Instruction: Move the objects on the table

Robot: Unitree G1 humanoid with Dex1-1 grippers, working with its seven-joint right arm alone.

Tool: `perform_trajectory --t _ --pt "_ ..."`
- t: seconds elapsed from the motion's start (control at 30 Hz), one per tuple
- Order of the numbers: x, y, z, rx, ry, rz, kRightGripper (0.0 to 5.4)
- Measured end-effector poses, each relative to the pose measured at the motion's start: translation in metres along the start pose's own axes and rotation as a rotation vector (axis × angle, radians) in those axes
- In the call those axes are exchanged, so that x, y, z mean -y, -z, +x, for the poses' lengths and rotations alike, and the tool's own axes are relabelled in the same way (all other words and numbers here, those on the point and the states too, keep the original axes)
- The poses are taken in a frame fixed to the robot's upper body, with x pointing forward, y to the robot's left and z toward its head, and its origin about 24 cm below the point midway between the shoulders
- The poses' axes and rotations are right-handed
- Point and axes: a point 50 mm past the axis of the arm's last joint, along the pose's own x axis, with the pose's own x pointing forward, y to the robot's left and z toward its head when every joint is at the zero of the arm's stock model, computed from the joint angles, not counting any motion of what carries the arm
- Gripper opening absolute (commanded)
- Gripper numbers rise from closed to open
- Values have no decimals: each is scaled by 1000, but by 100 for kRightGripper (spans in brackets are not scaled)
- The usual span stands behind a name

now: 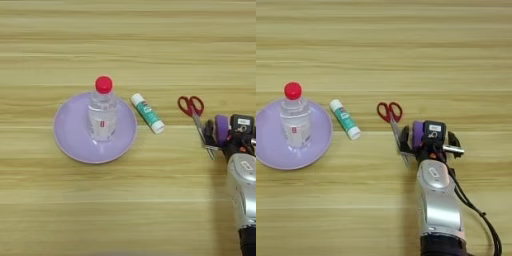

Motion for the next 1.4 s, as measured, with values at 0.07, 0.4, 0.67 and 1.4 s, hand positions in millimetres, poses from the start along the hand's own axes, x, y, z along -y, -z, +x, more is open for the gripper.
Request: perform_trajectory --t 0.07,0.4,0.67,1.4 --pt "-2 0 0 -9 -15 25 538" --pt "-7 1 2 -47 -50 124 538" --pt "-7 1 2 -53 -50 140 538" --pt "-5 1 8 -78 -20 176 414"
